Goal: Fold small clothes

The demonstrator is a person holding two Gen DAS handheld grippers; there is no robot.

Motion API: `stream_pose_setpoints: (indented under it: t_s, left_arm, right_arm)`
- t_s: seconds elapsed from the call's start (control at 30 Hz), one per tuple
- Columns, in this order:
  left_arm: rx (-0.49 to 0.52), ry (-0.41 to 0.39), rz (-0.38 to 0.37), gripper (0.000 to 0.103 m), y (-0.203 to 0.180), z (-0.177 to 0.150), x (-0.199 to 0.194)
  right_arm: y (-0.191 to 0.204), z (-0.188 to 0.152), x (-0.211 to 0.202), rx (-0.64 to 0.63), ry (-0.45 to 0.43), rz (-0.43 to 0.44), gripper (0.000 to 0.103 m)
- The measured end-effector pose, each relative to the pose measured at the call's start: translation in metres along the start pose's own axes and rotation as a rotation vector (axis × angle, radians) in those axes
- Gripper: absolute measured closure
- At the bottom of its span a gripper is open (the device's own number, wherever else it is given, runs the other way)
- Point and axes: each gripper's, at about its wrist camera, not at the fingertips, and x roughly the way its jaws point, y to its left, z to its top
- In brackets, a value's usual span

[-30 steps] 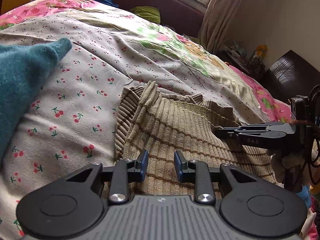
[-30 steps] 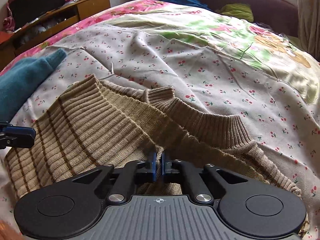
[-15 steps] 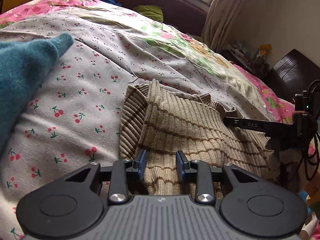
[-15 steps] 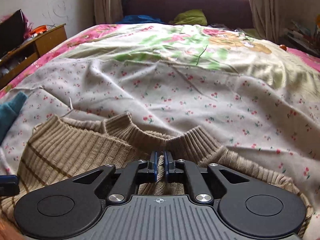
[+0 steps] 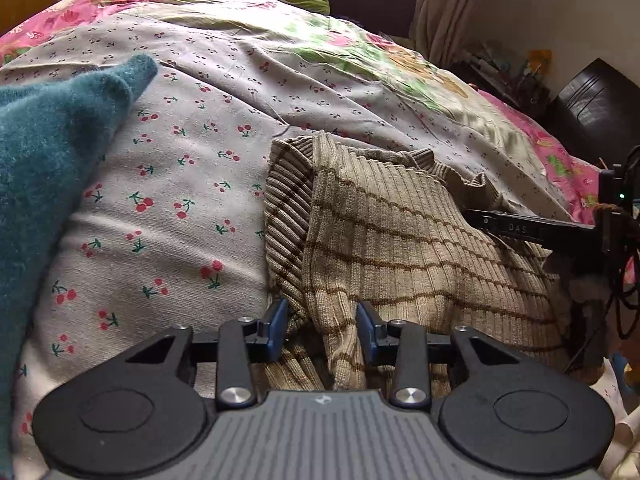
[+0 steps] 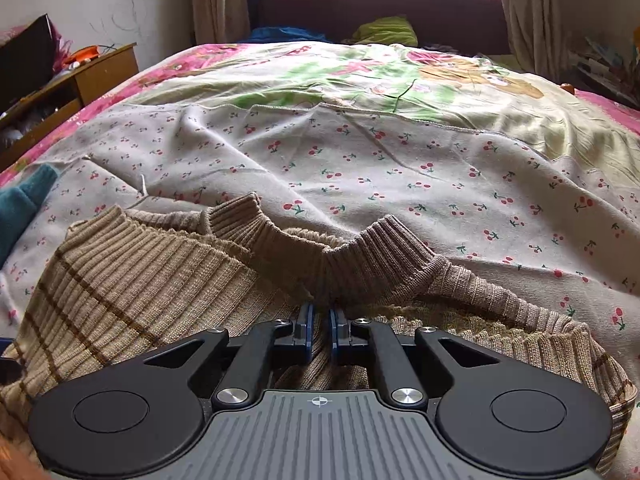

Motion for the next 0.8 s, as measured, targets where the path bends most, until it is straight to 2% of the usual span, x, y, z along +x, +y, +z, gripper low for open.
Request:
stream_pose_setpoints:
  t_s: [0.03,0.1,0.2,0.27,0.3,0.4,0.43,0.5,0.57,0.63,0.73,0.8]
  left_arm:
    - [0.012,0.014,-0.007,0.069,0.000,-0.001,-0.004]
    - [0.041,0.051,-0.010,0.077,-0.001,-0.002,-0.002]
    - [0.051,0.065,-0.031,0.080,-0.008,0.000,-0.001]
    - [0.052,0.065,-0.108,0.081,-0.016,0.002,-0.006]
    - [0.056,0.087,-0.116,0.080,-0.017,0.002,-0.005]
    - [0.069,0.153,-0.065,0.075,-0.009,-0.003,0.004]
    - [0.057,0.173,-0.072,0.068,-0.004,-0.004,0.007]
    - [0.027,0.177,-0.090,0.067,0.000,-0.004,0.012]
    - [0.041,0.176,-0.104,0.069,-0.004,-0.003,0.017]
    - [0.080,0.173,-0.106,0.078,-0.009,-0.004,0.015]
    - [0.070,0.172,-0.137,0.081,-0.003,-0.004,0.005]
    - [0.046,0.172,-0.143,0.081,0.001,-0.004,0.005]
  right_arm:
    - [-0.001,0.000,0.001,0.005,0.002,0.004,0.094]
    - [-0.003,-0.002,0.004,0.019,0.003,0.009,0.094]
    - [-0.005,-0.001,0.003,0.038,0.004,0.015,0.094]
    - [-0.007,-0.001,0.003,0.047,0.008,0.028,0.094]
    - [-0.009,-0.001,0.003,0.053,0.010,0.036,0.094]
    - [-0.013,-0.001,0.002,0.086,0.006,0.051,0.094]
    - [-0.014,-0.003,0.002,0.089,0.000,0.054,0.094]
    - [-0.014,-0.005,0.001,0.099,-0.014,0.057,0.094]
    - [-0.016,-0.006,-0.001,0.112,-0.019,0.062,0.094]
    - [-0.024,-0.004,-0.017,0.145,-0.040,0.079,0.093]
    - [-0.050,-0.016,-0.076,0.214,-0.129,0.118,0.092]
    - [-0.071,-0.038,-0.120,0.236,-0.169,0.126,0.080]
